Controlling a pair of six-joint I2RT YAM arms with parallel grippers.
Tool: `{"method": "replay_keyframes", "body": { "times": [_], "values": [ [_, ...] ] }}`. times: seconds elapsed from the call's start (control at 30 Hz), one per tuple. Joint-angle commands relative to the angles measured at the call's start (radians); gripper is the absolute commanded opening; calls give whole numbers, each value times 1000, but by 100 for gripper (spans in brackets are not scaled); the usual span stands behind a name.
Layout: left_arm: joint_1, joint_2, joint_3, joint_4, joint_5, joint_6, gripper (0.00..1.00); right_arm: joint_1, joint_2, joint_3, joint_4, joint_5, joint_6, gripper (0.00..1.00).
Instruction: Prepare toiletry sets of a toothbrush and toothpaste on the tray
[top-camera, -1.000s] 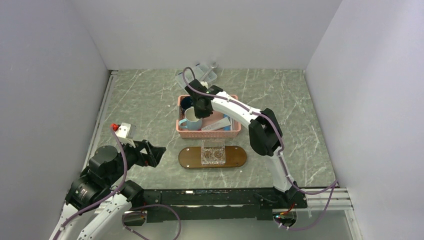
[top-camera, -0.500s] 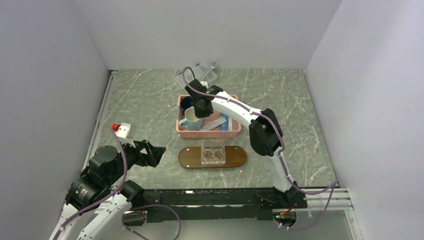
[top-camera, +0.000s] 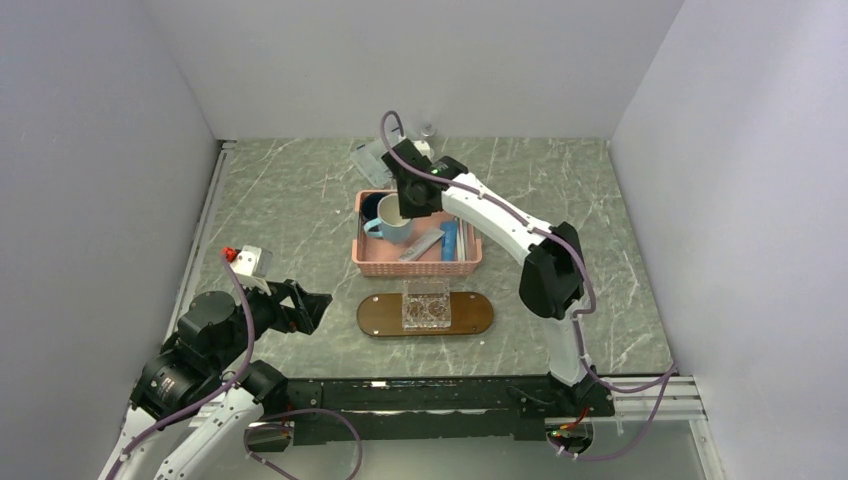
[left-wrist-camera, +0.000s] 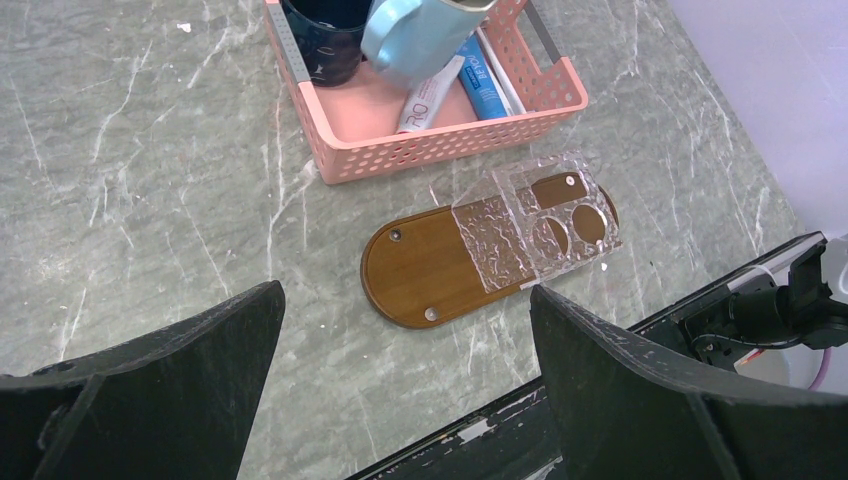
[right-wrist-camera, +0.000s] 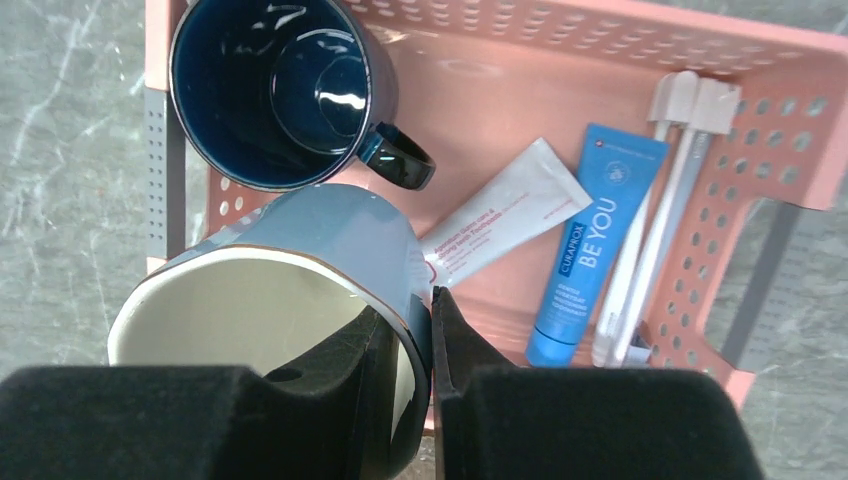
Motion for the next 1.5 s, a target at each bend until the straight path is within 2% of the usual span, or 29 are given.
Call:
{"method": "replay_keyframes", "body": {
  "times": [0.0,0.53,0.67,0.87,1.47],
  "values": [
    [5,-1,6,28,-8,7,99,-19,-137,54,17,46,-9,0],
    [5,6,7,28,-4,7,99,-37,-430,-132,-32,131,-90,0],
    [5,10,5,32,-1,7,99,-37,-505,-171,-35,101,-129,0],
    [6,20,12,22,-3,5,99,-26,-609,-221,4,-31,-174,0],
    [5,-61,9,24,-15,2,99,264,-463,-30,-109,143,-85,0]
  ]
}}
